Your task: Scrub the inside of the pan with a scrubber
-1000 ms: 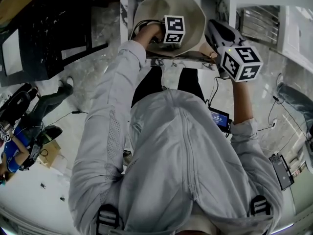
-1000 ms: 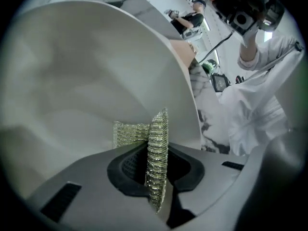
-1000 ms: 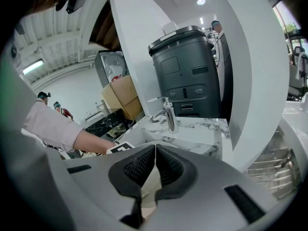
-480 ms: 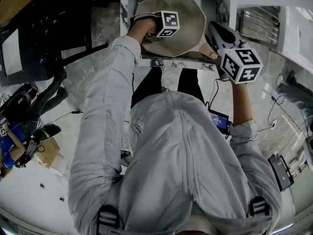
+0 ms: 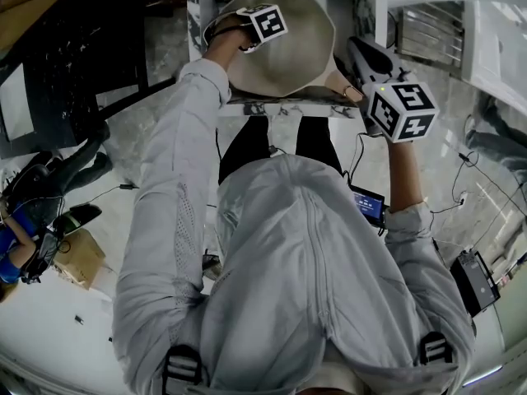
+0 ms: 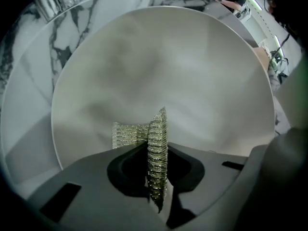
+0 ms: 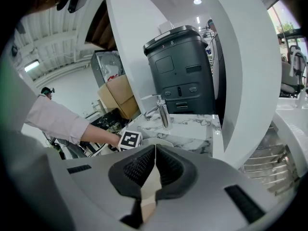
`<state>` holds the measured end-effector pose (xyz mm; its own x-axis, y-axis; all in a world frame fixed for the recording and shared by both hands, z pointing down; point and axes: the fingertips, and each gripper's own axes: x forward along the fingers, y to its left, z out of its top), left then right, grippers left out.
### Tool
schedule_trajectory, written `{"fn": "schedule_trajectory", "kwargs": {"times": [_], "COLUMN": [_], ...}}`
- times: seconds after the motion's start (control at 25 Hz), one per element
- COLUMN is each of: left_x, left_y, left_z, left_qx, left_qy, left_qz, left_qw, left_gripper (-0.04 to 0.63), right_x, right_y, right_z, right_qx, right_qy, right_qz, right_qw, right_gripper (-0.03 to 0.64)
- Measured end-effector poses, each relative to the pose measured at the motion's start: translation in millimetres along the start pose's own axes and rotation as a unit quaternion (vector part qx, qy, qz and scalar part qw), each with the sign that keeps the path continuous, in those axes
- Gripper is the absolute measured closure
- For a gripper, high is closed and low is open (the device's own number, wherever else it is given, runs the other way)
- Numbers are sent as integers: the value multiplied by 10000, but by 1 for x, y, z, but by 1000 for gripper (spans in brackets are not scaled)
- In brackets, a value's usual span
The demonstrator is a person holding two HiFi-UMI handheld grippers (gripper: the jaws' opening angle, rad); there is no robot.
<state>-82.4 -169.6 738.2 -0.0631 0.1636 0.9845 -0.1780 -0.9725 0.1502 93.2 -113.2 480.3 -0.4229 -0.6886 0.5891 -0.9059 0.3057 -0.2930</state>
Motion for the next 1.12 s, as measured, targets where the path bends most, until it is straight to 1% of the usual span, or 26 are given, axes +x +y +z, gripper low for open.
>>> {"fn": "schedule_trajectory", "kwargs": {"times": [0.08,0.24,0.36,0.48,0.6,0.68,0.84,1.04,1.12], "left_x": [6,3,-1,-4,-7,-10,-16,-22,-24], "left_y": [7,14,17,15,5,-7,-34,-72,-85], "left_z": [11,37,54,68,82,93,108,103,99], "left_qx": [-205,-275,-331,-261,-73,80,390,852,899], "left_qy": [-259,-690,-922,-1078,-1195,-1332,-1534,-1386,-1374], "left_qz": [63,256,351,469,483,379,29,-482,-638], "left_qw": [9994,9969,9946,9927,9916,9903,9874,9855,9844], "left_gripper": [526,526,525,525,525,525,525,525,525], "right_x": [-1,-5,-6,-6,-5,-5,-3,0,2], "right_y": [-4,-13,-19,-25,-26,-24,-22,-15,-11], "right_z": [-1,-2,-2,-3,-2,-1,3,2,2], "right_qx": [16,49,70,96,95,81,72,58,62], "right_qy": [10,14,22,35,32,26,-16,-9,-17], "right_qz": [-37,-108,-129,-145,-119,-96,-51,-4,17], "right_qw": [10000,9999,9999,9998,9999,9999,10000,10000,10000], "right_gripper": [581,581,581,581,581,581,581,581,581]}}
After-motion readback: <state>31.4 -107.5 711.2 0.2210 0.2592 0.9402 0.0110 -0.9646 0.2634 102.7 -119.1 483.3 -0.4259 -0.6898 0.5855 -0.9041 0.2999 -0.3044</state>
